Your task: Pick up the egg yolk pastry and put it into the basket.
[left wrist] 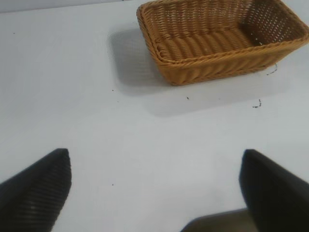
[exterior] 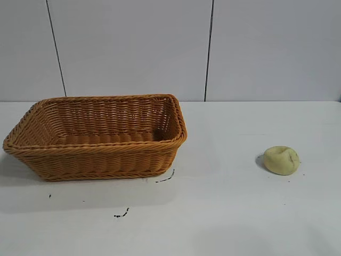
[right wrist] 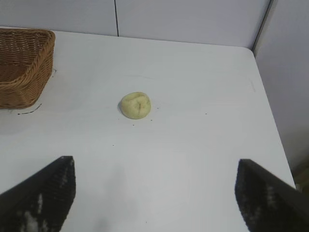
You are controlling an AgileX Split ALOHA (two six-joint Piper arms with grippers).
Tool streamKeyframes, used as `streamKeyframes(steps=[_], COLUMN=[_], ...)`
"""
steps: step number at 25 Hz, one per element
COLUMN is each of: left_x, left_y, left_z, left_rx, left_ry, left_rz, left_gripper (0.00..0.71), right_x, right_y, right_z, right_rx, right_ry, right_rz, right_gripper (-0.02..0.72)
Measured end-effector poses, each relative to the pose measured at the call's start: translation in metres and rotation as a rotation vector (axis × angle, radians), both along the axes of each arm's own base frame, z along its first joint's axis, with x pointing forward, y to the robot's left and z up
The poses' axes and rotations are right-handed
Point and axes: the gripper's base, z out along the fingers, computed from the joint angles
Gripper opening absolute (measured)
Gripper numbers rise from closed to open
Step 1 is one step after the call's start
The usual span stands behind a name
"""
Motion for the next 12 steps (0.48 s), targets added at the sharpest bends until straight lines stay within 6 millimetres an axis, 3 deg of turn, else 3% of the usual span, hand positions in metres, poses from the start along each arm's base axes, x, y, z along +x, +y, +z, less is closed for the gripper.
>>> streamKeyframes(steps=[12], left_x=[0.0000], left_y=[0.0000], left_z=[0.0000], left_rx=[0.000], left_ry=[0.000], left_rz=[0.000], left_gripper=[0.695], right_x=[0.0040], right_y=[0.0001], right_z=[0.0021], right_rx=[-0.001], right_ry=[0.030], right_rz=[0.000], right_gripper=[0.621])
